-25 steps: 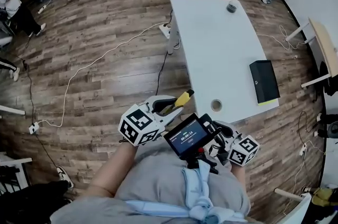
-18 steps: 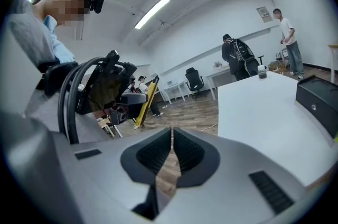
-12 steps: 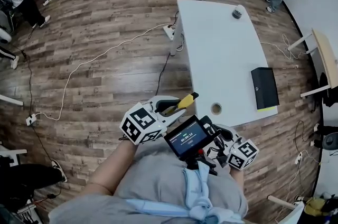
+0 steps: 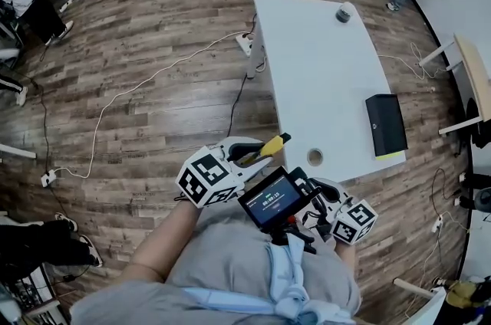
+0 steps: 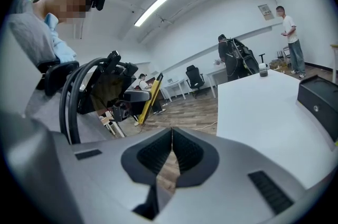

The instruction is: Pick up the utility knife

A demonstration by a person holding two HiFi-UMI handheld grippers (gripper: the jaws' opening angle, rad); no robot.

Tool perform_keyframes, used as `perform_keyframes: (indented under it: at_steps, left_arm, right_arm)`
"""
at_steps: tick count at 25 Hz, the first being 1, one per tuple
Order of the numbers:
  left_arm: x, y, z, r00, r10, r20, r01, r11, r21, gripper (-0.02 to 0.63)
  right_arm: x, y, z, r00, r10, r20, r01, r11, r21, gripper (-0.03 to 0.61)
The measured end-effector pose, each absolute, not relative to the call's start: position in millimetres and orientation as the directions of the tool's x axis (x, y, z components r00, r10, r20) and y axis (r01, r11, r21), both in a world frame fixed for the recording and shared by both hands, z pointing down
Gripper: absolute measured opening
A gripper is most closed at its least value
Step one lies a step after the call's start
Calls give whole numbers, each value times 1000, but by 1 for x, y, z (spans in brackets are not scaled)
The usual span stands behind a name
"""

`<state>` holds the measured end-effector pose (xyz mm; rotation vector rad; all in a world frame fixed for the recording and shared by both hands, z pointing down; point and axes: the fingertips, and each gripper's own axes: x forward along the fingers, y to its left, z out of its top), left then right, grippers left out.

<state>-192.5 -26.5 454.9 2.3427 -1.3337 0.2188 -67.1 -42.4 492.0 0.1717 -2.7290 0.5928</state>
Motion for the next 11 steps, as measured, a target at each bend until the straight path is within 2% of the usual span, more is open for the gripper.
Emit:
perform_keyframes:
  at_steps: [11]
  left_arm:
    - [-197, -34, 457, 551, -761, 342, -833, -475, 284, 124]
  right_arm:
    - [-66, -46, 496, -931, -78, 357, -218, 902, -373, 28]
